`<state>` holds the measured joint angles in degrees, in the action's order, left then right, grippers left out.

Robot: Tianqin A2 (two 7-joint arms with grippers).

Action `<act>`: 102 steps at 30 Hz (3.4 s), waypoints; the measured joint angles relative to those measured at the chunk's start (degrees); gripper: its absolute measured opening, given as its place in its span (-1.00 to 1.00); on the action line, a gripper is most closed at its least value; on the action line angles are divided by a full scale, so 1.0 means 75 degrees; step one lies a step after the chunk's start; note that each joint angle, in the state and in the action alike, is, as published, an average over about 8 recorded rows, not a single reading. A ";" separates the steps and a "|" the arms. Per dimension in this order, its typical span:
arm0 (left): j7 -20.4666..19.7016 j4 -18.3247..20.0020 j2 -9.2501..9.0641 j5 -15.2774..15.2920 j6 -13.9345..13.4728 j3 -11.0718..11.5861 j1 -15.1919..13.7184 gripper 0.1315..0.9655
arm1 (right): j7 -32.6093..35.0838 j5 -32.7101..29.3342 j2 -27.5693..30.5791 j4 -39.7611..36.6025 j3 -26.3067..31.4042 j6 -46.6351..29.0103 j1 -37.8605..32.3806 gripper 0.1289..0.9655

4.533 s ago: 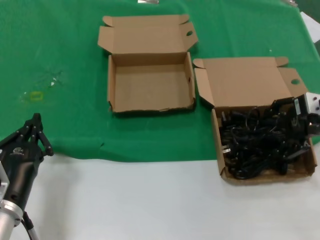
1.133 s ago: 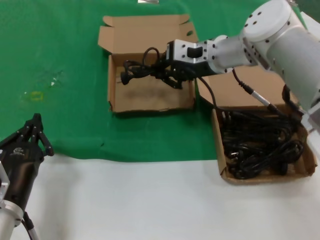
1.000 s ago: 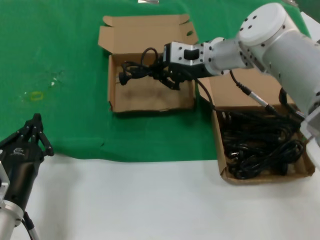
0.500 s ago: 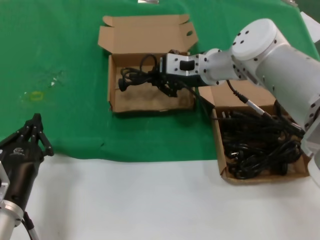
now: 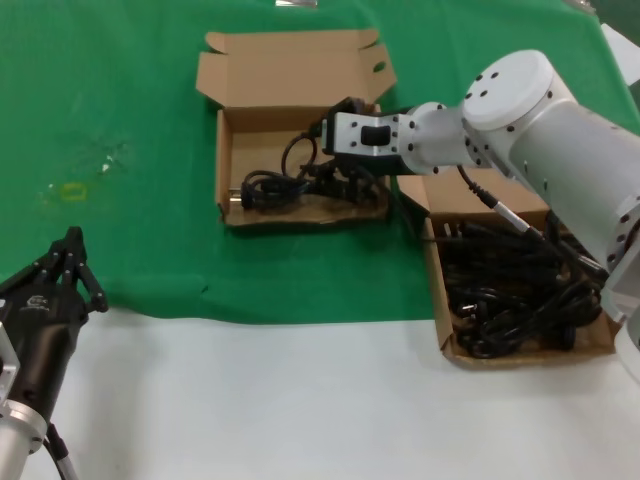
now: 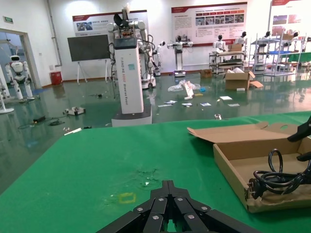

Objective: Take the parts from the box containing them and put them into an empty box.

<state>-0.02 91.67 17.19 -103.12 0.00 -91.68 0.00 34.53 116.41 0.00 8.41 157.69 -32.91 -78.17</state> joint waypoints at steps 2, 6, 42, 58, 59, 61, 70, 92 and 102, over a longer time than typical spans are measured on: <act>0.0000 0.0000 0.0000 0.0000 0.0000 0.0000 0.0000 -0.97 | 0.0048 0.0067 0.0000 -0.0015 0.0001 0.0043 0.0004 -0.62; 0.0000 0.0000 0.0000 0.0000 0.0000 0.0000 0.0000 -0.97 | 0.0120 0.0183 0.0000 -0.0043 0.0001 0.0092 0.0004 -0.51; 0.0000 0.0000 0.0000 -0.0001 0.0000 0.0000 0.0000 -0.13 | -0.1169 -0.0329 0.0632 0.3027 -0.2430 0.1285 0.2885 0.89; 0.0001 0.0000 0.0000 -0.0001 0.0000 0.0000 0.0000 0.58 | -0.2176 -0.0752 0.1119 0.5395 -0.4299 0.2195 0.5098 1.00; 0.0001 0.0000 0.0000 -0.0001 0.0000 0.0000 0.0000 0.64 | -0.2240 -0.0779 0.1150 0.5546 -0.4418 0.2253 0.5239 1.00; 0.0001 0.0000 0.0000 -0.0001 0.0000 0.0000 0.0000 0.69 | -0.2367 -0.0832 0.1211 0.5844 -0.4653 0.2367 0.5516 1.00; 0.0001 0.0000 0.0000 -0.0001 0.0000 0.0000 0.0000 0.93 | -0.2935 -0.1070 0.1486 0.7180 -0.5708 0.2881 0.6765 1.00; 0.0004 0.0000 0.0000 -0.0002 0.0000 0.0000 0.0000 1.00 | -0.4304 -0.1644 0.2148 1.0400 -0.8249 0.4117 0.9768 1.00; 0.0003 0.0000 0.0000 -0.0002 0.0000 0.0000 0.0000 1.00 | -0.4444 -0.1703 0.2215 1.0726 -0.8506 0.4244 1.0071 1.00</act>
<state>0.00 91.67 17.19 -103.13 0.00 -91.67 0.00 1.20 103.64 16.61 88.86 93.90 -1.08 -2.63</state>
